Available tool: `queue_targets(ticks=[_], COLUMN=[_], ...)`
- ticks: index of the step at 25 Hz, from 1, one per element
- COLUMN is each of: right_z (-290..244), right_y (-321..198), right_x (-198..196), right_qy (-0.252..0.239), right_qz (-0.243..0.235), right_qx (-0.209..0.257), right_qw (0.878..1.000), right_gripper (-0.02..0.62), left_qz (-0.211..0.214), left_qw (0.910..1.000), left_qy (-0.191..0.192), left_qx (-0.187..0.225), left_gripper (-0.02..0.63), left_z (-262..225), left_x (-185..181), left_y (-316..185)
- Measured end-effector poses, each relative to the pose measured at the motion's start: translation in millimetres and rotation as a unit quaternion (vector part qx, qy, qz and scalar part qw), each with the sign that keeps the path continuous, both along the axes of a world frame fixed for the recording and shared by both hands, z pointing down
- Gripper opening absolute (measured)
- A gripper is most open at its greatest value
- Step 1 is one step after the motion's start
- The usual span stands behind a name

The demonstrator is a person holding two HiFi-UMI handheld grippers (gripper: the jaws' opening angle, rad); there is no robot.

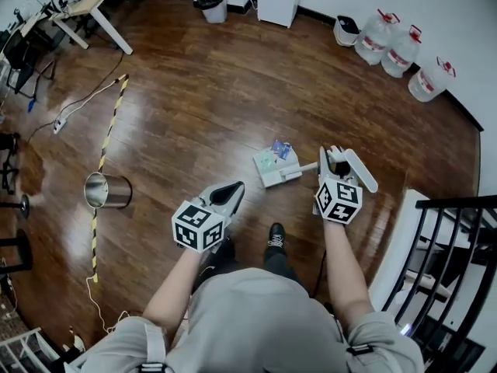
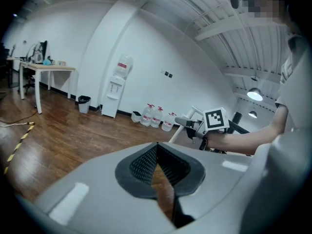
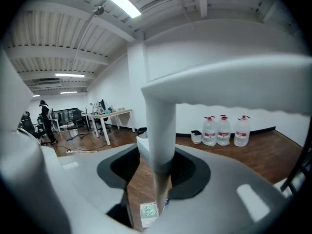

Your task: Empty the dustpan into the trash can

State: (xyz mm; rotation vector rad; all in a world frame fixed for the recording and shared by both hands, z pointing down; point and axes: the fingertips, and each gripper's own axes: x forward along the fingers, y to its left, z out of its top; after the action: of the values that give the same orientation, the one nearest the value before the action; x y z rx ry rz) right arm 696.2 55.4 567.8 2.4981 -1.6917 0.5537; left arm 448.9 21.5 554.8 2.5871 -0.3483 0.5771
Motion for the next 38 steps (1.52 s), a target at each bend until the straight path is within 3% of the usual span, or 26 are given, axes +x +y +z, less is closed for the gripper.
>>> queue_targets(ticks=[5,8,12,20,25,28,33,38], right_z=[-36,-53,-72,-113,-158,-192,-243,-279], right_y=[-70,-126,-179,-244,-277,-292,-329,-350], right_x=[-65,-129,-226,-426,-525,-588,-691,-778], right_qy=[0.011,0.016,0.020,0.029,0.030,0.030,0.017,-0.001], right_qz=[-0.115,-0.196,-0.278,-0.392,-0.427,-0.459,-0.525,-0.584], right_qx=[0.034,0.048,0.059,0.096,0.143,0.173,0.208,0.238], right_qw=[0.993,0.979,0.959,0.915,0.892,0.871,0.825,0.776], right_gripper=[0.160,0.158,0.156,0.155,0.152,0.150,0.146,0.141], left_qz=[-0.105,-0.184,-0.258,-0.355,-0.394,-0.419,-0.480,-0.524], left_qw=[0.9943,0.9826,0.9654,0.9327,0.9170,0.9052,0.8730,0.8477], left_qy=[0.004,0.009,0.017,0.029,0.029,0.031,0.035,0.026], left_qx=[0.018,0.027,0.038,0.055,0.058,0.063,0.080,0.082], left_gripper=[-0.003,-0.003,-0.003,-0.003,-0.004,-0.003,-0.003,-0.003], left_z=[-8,-13,-20,-33,-36,-41,-53,-52], left_x=[-68,-128,-211,-391,-488,-534,-600,-651], left_y=[-26,-48,-71,-105,-121,-125,-143,-155])
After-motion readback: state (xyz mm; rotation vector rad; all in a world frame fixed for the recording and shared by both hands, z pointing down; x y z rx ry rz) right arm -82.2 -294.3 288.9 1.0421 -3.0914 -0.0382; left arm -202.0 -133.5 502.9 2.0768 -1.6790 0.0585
